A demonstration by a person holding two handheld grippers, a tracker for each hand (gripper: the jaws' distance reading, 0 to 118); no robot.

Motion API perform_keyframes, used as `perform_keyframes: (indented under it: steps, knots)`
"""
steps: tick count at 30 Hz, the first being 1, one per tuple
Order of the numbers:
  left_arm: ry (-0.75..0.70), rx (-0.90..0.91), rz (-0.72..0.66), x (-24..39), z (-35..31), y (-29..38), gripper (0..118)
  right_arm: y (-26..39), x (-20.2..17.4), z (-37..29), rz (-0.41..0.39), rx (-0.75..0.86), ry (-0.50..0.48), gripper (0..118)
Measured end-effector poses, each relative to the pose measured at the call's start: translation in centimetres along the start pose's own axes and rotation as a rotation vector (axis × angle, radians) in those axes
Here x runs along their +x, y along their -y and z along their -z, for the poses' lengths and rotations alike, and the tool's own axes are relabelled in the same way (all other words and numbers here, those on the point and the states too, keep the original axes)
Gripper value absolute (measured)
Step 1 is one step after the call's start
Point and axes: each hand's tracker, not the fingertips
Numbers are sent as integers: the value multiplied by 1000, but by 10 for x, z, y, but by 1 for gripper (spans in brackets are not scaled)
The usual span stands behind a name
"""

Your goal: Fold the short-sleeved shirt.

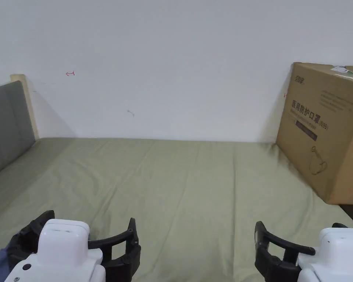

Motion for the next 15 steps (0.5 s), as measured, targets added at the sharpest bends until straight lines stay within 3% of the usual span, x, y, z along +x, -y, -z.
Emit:
perform_keyframes:
  steps: [1, 3, 5, 6, 7, 8, 9, 11, 13, 15]
  knots:
    - [-28, 27, 86, 3, 0, -4, 118, 1, 6, 0, 120, 12, -19, 118]
    - [-135, 59, 409, 22, 2, -8, 118, 7, 28, 3, 550, -28, -27, 118]
    - [-214, 75, 957, 47, 10, 2, 118, 34, 59, 11, 1173, -166, 32, 118]
    - [-209, 99, 1183, 53, 13, 11, 118, 52, 70, 14, 1427, -211, 55, 118]
    - [-196, 131, 1400, 56, 14, 22, 118, 71, 76, 16, 1624, -260, 52, 118]
    - [-207, 167, 1547, 57, 15, 31, 118, 87, 79, 16, 1755, -305, 62, 118]
    - [-201, 177, 1587, 55, 15, 34, 118, 94, 80, 15, 1782, -329, 73, 118]
    - [-131, 125, 1399, 54, 14, 26, 118, 92, 86, 16, 1591, -342, 69, 118]
    - [-88, 28, 1047, 46, 16, 11, 118, 63, 87, 17, 1237, -279, 64, 118]
    - [-77, -30, 675, 33, 20, 0, 118, 28, 67, 15, 790, -183, 53, 118]
